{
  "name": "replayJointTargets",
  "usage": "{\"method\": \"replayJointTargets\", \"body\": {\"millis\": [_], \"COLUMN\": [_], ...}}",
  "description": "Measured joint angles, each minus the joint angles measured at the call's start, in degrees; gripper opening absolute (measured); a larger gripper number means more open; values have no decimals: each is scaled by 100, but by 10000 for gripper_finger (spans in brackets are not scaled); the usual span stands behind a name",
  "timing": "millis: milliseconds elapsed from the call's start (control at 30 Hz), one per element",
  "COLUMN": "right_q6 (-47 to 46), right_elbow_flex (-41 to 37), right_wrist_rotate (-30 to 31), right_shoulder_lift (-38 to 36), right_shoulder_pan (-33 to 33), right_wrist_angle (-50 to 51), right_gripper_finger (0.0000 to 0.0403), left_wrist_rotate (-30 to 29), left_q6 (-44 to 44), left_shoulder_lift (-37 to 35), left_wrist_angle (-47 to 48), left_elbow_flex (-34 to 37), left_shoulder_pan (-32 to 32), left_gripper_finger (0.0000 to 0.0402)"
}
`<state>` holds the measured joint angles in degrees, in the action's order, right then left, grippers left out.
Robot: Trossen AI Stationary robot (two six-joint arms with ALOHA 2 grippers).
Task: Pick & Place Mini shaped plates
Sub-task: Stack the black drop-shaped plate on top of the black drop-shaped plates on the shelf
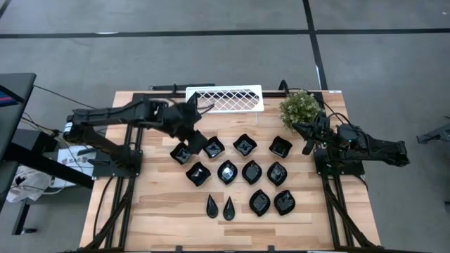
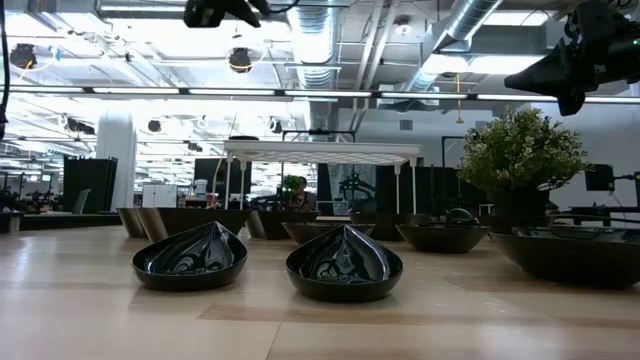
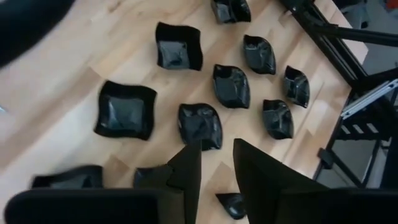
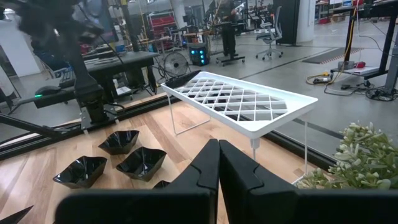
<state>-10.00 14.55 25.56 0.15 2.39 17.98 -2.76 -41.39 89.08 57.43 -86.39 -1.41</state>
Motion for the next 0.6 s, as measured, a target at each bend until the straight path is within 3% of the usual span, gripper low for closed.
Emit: {"method": "replayJointTargets", "body": {"millis": [267,600], "right_q6": [0,-9], "right_elbow_flex": [0,0], "right_wrist_rotate": [0,0], "right_shoulder_lift": [1,-1], "right_shoulder_pan": [0,0], "right_wrist_angle": [1,0], "right_gripper_finger": [1,1], "left_wrist_rotate": [-491,-711], "left_q6": [-1399,-2862], "left_shoulder_lift": [54,682], "left_wrist_angle": [-42,-97], "left_elbow_flex": [0,4], "left_shoulder_pan": [-1066,-2122], "left_gripper_finger": [127,129]}}
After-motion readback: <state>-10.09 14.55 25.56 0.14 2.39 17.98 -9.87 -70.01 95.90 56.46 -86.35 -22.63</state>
